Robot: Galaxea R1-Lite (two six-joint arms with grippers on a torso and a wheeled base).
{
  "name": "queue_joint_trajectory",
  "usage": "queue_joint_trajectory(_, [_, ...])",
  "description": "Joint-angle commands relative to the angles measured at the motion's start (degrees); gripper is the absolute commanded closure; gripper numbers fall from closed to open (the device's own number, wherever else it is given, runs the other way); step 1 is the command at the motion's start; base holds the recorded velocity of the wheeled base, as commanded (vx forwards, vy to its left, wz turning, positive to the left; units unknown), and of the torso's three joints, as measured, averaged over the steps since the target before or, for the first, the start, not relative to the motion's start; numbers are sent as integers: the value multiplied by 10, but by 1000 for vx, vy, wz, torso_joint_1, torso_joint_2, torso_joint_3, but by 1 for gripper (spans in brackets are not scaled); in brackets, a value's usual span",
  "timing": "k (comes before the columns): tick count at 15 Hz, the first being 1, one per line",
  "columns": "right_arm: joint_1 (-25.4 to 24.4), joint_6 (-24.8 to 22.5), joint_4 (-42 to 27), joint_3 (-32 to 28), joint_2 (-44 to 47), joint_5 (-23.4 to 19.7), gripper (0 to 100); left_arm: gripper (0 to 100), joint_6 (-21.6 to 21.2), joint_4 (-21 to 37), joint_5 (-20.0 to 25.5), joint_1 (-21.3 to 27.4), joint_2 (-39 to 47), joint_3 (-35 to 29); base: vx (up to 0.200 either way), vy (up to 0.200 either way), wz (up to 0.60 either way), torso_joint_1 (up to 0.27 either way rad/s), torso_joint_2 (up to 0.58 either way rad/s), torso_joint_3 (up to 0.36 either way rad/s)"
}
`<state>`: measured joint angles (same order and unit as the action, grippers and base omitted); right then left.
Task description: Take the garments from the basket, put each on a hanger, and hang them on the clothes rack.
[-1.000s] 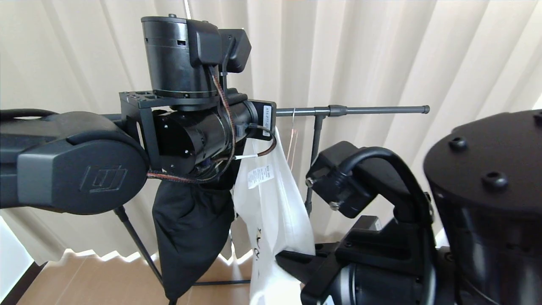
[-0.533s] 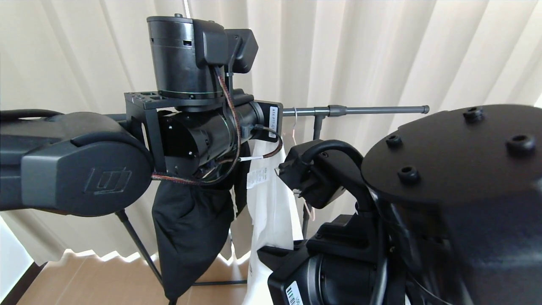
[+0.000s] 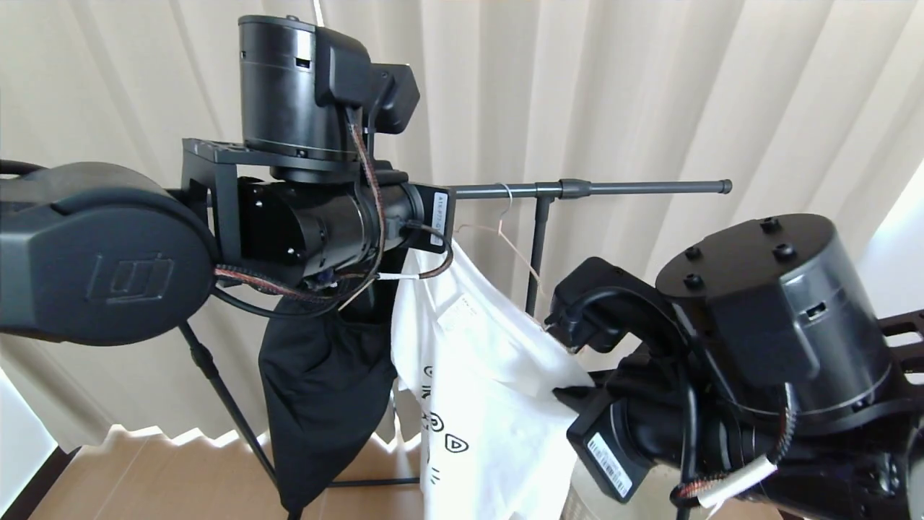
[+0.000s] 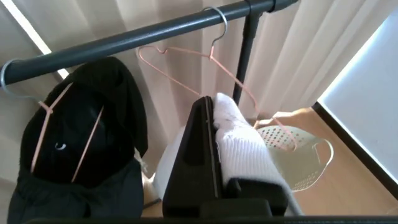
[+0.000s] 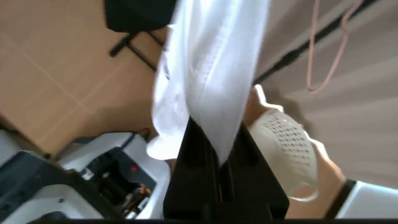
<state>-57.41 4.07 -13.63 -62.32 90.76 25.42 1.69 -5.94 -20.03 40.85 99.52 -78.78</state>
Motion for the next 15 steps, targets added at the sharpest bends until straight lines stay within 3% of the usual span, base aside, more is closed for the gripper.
queue_joint_trajectory(1, [65,-8,11,-8,25,33,100,100,2,24,-1,-7,-22,-12,0,0,0,0,0,0])
queue_joint_trajectory(3, [122,3,84,-57,89,69,100,100,12,90,-1,-6,-41,-10,0,0,0,0,0,0])
queue_joint_trajectory(4, [128,41,124,-90,118,73,100,100,24,125,-1,-4,-43,-9,0,0,0,0,0,0])
queue_joint_trajectory(5, [130,109,134,-146,151,78,100,100,40,160,0,0,-45,-9,0,0,0,0,0,0])
queue_joint_trajectory(8, [131,202,133,-242,206,116,100,100,89,228,4,23,-43,11,0,0,0,0,0,0])
queue_joint_trajectory(12, [130,224,136,-265,217,117,100,100,134,229,23,89,-21,82,0,0,0,0,0,0])
queue_joint_trajectory(15, [128,225,136,-263,216,117,100,100,169,221,82,147,-17,89,0,0,0,0,0,0])
